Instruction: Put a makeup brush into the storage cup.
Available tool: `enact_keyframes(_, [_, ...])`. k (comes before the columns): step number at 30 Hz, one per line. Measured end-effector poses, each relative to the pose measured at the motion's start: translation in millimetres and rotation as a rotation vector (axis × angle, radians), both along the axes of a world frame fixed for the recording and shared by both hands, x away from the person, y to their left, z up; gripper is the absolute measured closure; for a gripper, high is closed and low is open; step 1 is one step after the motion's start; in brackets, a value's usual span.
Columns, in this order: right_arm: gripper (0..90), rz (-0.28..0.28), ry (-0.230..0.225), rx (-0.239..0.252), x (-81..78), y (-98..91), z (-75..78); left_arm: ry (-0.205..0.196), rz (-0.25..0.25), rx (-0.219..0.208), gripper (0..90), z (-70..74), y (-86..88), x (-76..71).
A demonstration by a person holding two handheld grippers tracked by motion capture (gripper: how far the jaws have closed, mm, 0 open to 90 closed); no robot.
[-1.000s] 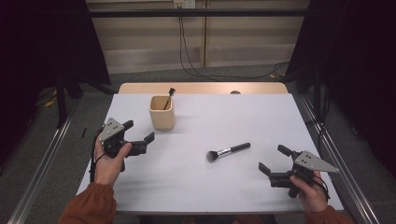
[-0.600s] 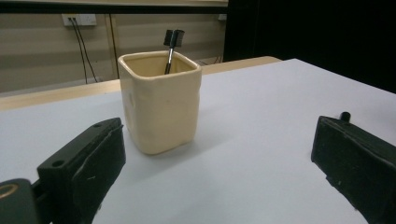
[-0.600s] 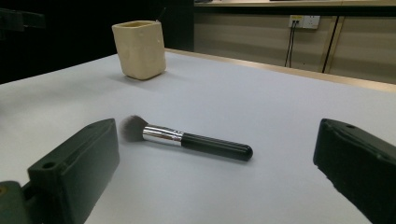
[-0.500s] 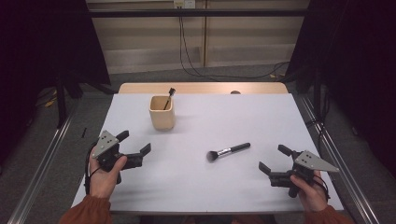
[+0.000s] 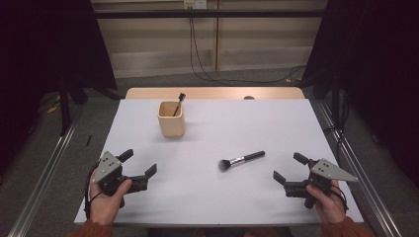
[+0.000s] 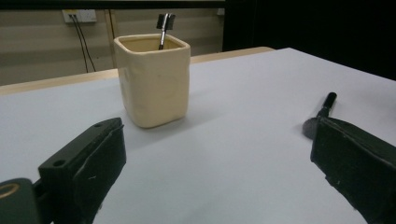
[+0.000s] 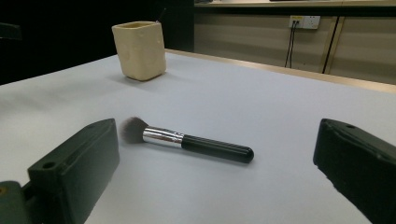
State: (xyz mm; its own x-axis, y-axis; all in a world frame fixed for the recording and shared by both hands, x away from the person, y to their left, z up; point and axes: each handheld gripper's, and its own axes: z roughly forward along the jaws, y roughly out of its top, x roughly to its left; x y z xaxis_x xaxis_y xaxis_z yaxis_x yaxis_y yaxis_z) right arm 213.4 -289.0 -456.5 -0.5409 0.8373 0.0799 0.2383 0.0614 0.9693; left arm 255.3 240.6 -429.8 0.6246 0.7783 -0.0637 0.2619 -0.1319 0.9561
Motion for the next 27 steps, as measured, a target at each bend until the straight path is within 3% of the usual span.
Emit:
enact_keyframes(6, [0.2, -0.008, -0.005, -0.006, -1.8, -3.2, -0.2, -0.011, 0.033, -0.021, 3.0, -0.7, 2.8, -9.1])
enact_keyframes(11, [0.2, -0.006, -0.008, -0.004, -3.5, -3.4, 0.4, -0.002, 0.039, -0.017, 3.0, -6.2, 4.5, -8.3])
enact_keyframes(13, [0.3, -0.009, -0.006, -0.002, -3.4, -3.1, 0.2, -0.016, 0.053, -0.016, 2.9, -5.6, 6.2, -7.9])
enact_keyframes(15, [0.3, -0.01, -0.005, -0.002, -3.5, -3.3, 0.0, -0.011, 0.052, -0.043, 3.0, -5.4, 6.7, -7.9])
enact_keyframes(27, [0.0, 0.006, -0.003, -0.012, -0.3, 1.5, 3.0, 0.009, 0.045, -0.034, 3.0, -8.8, 9.1, -4.6])
